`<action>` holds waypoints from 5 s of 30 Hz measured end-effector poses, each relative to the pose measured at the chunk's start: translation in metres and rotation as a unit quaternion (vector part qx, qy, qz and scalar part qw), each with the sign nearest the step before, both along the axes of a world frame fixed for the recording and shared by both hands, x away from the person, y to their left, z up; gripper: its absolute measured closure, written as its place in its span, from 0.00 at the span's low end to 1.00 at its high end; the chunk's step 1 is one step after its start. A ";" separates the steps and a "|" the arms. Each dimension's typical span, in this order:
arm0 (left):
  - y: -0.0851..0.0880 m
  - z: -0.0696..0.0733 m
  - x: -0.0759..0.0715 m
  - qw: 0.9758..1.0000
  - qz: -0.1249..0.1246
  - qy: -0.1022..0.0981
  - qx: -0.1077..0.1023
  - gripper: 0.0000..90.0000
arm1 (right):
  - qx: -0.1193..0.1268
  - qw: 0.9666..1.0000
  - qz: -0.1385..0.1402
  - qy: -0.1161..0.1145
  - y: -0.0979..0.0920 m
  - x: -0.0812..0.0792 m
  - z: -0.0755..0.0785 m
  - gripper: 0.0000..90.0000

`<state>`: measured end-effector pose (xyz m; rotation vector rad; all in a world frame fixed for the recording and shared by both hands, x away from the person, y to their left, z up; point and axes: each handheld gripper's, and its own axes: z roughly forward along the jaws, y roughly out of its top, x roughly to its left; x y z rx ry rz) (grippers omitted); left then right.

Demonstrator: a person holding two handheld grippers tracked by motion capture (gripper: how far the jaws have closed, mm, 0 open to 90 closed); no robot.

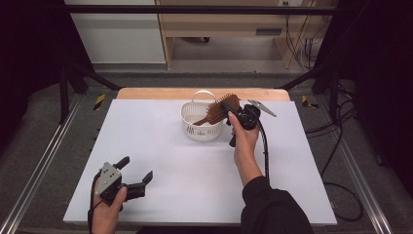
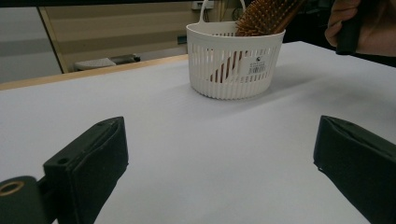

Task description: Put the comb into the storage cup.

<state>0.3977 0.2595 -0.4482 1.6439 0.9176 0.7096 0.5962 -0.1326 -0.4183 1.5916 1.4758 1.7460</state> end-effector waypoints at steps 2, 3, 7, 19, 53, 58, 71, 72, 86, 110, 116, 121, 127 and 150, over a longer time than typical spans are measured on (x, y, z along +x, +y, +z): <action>0.000 0.000 0.000 1.000 0.000 0.000 0.000 0.03 | -0.004 1.000 0.002 -0.001 0.000 0.000 0.000 0.38; 0.000 0.000 0.000 1.000 0.000 0.000 0.000 0.03 | -0.005 1.000 0.003 -0.001 0.000 0.000 0.000 0.38; 0.000 0.000 0.000 1.000 0.000 0.000 0.000 0.03 | -0.007 1.000 0.004 -0.001 -0.001 0.000 0.000 0.37; 0.000 0.000 0.000 1.000 0.001 0.000 0.000 0.03 | -0.035 0.999 0.009 -0.007 -0.002 -0.001 0.003 0.35; 0.005 -0.001 0.001 1.000 0.016 0.001 -0.004 0.03 | -0.093 0.995 0.024 -0.012 -0.021 -0.019 0.027 0.18; 0.007 -0.001 0.001 1.000 0.020 0.002 -0.004 0.03 | -0.104 0.994 0.029 -0.018 -0.024 -0.024 0.031 0.15; 0.012 0.001 0.001 1.000 0.020 0.000 -0.013 0.03 | -0.129 0.991 0.042 -0.021 -0.028 -0.029 0.036 0.13; 0.011 0.002 0.001 1.000 0.020 -0.001 -0.013 0.03 | -0.128 0.991 0.043 -0.023 -0.028 -0.030 0.037 0.13; 0.012 0.001 0.002 0.999 0.031 0.000 -0.012 0.03 | -0.163 0.985 0.046 -0.037 -0.037 -0.036 0.042 0.06; 0.016 0.000 0.004 0.999 0.052 0.000 -0.012 0.02 | -0.240 0.964 0.069 -0.087 -0.038 -0.060 0.052 0.04; 0.017 0.001 0.003 0.999 0.052 -0.007 -0.017 0.02 | -0.248 0.960 0.070 -0.110 -0.031 -0.067 0.049 0.03; 0.019 0.001 0.004 0.998 0.057 -0.003 -0.020 0.02 | -0.245 0.960 0.068 -0.117 -0.030 -0.071 0.050 0.03; 0.018 0.003 0.001 0.998 0.052 -0.008 -0.018 0.02 | -0.246 0.958 0.061 -0.133 -0.032 -0.079 0.052 0.05; 0.029 0.003 0.002 0.997 0.058 -0.008 -0.039 0.02 | -0.253 0.954 0.051 -0.154 -0.051 -0.098 0.050 0.02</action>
